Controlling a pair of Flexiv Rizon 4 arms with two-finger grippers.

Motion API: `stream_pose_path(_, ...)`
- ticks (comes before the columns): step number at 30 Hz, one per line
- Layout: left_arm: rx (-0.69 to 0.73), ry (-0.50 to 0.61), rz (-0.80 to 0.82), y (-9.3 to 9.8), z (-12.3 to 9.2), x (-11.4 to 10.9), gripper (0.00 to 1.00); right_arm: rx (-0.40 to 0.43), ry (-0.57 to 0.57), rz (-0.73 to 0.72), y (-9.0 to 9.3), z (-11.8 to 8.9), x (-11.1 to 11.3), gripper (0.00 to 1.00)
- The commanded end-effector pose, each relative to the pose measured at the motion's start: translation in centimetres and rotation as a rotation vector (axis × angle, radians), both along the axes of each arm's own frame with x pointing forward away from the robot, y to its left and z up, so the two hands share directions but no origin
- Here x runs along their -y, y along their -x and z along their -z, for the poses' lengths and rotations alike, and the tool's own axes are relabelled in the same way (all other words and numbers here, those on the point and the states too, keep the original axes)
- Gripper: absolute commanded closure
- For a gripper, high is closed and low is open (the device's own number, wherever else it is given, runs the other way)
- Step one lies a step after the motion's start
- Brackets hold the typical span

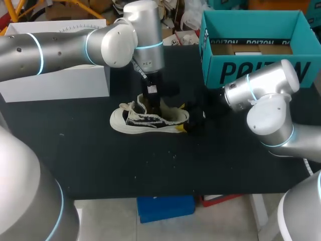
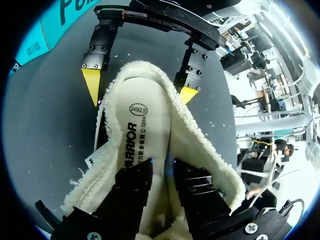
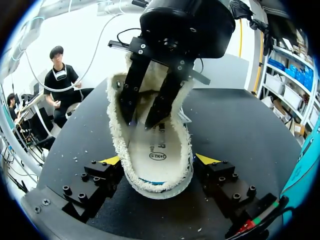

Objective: Take the shoe out of the shoebox, open the shoe tongue, remove and reinsert the insole, then place the shoe into the shoebox

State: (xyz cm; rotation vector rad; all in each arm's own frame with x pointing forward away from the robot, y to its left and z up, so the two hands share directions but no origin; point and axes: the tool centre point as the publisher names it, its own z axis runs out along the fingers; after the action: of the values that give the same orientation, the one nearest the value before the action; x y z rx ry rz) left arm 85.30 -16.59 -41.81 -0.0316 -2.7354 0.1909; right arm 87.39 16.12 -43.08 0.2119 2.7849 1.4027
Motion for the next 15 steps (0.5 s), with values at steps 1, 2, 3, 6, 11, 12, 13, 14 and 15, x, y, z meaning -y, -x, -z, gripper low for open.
stream_pose_path(1, 0.053, -0.017, -0.01, 0.77, 0.68, -0.51, 0.72, -0.001, 0.003, 0.002, -0.1, -0.26, -0.09, 1.0)
stream_pose_path(2, 0.069, -0.038, -0.012, 0.79, 0.8, -0.52, 0.72, -0.001, 0.003, 0.002, -0.1, -0.26, -0.09, 1.0)
stream_pose_path(3, 0.084, -0.055, -0.011, 0.82, 0.92, -0.5, 0.72, -0.001, 0.003, 0.002, -0.1, -0.26, -0.09, 1.0)
stream_pose_path(6, 0.134, -0.095, -0.026, 0.86, 1.27, -0.53, 0.72, -0.001, 0.003, 0.002, -0.1, -0.26, -0.09, 1.0)
stream_pose_path(11, 0.279, -0.159, -0.065, 0.89, 1.02, -0.93, 0.71, -0.001, 0.003, 0.002, -0.1, -0.26, -0.09, 1.0)
stream_pose_path(12, 0.304, -0.171, -0.069, 0.89, 0.96, -0.97, 0.72, -0.001, 0.003, 0.002, -0.1, -0.26, -0.09, 1.0)
stream_pose_path(13, 0.327, -0.188, -0.069, 0.88, 0.92, -0.99, 0.73, -0.001, 0.003, 0.002, -0.1, -0.26, -0.09, 1.0)
stream_pose_path(14, 0.352, -0.199, -0.072, 0.87, 0.91, -1.06, 0.77, -0.001, 0.003, 0.002, -0.1, -0.26, -0.09, 1.0)
stream_pose_path(15, 0.382, -0.212, -0.074, 0.88, 0.87, -1.15, 0.79, -0.001, 0.003, 0.002, -0.1, -0.26, -0.09, 1.0)
